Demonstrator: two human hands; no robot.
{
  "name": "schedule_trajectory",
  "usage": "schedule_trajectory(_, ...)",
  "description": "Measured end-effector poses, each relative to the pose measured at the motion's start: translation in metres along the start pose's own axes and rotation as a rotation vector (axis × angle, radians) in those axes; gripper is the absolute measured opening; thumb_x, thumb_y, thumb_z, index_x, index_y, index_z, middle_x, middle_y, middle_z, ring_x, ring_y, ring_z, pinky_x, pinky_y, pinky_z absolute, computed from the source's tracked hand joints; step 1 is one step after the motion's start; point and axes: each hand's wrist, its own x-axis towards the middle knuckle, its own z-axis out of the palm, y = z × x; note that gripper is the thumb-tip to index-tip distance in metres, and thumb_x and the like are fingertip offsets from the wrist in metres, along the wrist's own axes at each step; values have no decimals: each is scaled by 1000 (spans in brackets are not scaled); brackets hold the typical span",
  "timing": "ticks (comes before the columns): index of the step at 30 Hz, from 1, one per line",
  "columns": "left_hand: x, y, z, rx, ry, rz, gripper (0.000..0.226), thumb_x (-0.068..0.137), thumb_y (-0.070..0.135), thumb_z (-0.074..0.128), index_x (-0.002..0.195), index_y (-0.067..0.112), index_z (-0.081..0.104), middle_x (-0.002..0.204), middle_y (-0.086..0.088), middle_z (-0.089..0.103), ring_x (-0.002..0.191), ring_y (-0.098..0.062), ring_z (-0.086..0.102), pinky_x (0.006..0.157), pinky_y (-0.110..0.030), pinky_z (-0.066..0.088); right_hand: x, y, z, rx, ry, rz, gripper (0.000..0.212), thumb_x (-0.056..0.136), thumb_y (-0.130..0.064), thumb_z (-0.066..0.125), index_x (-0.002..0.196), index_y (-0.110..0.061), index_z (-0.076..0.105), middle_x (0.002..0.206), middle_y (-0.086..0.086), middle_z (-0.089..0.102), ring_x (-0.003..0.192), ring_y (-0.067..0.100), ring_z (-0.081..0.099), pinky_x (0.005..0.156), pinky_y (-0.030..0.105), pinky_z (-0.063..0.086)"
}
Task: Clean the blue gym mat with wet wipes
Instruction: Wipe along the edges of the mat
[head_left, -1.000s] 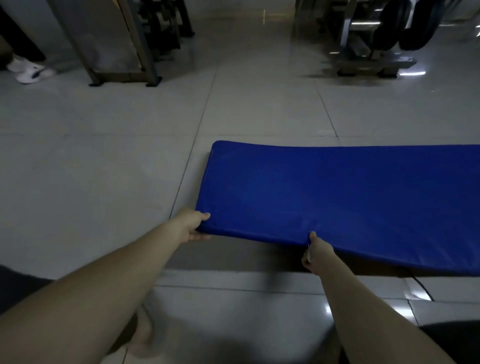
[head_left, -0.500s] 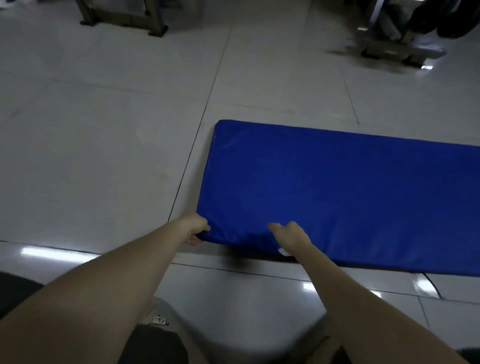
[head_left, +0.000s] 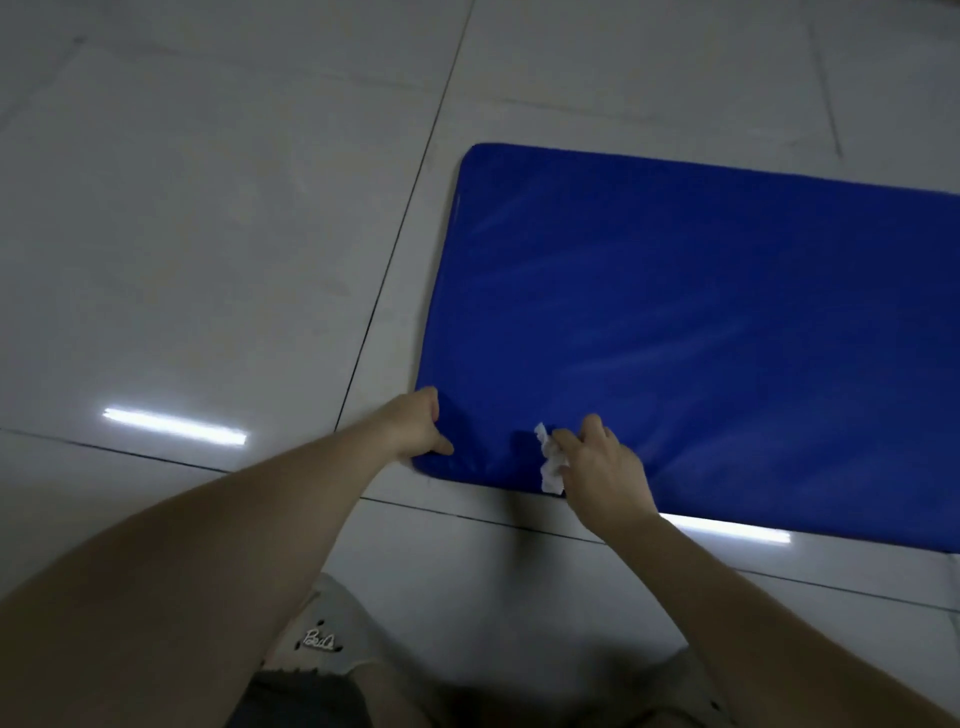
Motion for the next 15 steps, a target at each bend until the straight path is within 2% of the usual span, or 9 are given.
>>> schedule_trajectory(2, 1, 4, -3, 35, -76, -19, 47, 83, 31, 82, 104, 16, 43, 103, -3, 52, 85, -16, 49, 62, -27, 41, 1, -4, 2, 40, -14, -28, 27, 98, -23, 55, 124, -17, 57, 105, 4, 54, 78, 22, 58, 61, 29, 42)
schedule_trajectory(5, 9, 5, -7, 61, -107, -32, 64, 86, 33, 80, 128, 10, 38, 112, -7, 53, 95, -21, 53, 74, -30, 48, 4, -16, 10, 212, 40, -1, 22, 102, -27, 52, 118, -18, 65, 94, 4, 59, 70, 21, 60, 64, 31, 51)
schedule_trajectory(8, 13, 4, -5, 76, -109, -26, 69, 85, 33, 80, 133, 9, 37, 115, -8, 54, 101, -24, 55, 80, -32, 49, 3, -24, 20, 396, 96, 115, 14, 99, -24, 59, 104, -16, 68, 87, 0, 61, 67, 12, 56, 63, 26, 49)
schedule_trajectory(11, 17, 3, -4, 67, -116, -31, 72, 85, 34, 81, 136, 9, 37, 121, -10, 54, 110, -27, 56, 91, -36, 51, 9, -29, 23, 528, 79, 216, 10, 98, -18, 59, 92, -13, 67, 88, 1, 68, 72, 11, 62, 67, 27, 54)
schedule_trajectory(15, 23, 5, -5, 90, -131, -33, 78, 84, 36, 81, 140, 9, 34, 129, -11, 53, 114, -28, 55, 97, -39, 51, 17, -63, 23, 566, 35, 188, 10, 95, -14, 61, 90, -6, 64, 88, 7, 64, 76, 22, 61, 71, 40, 53)
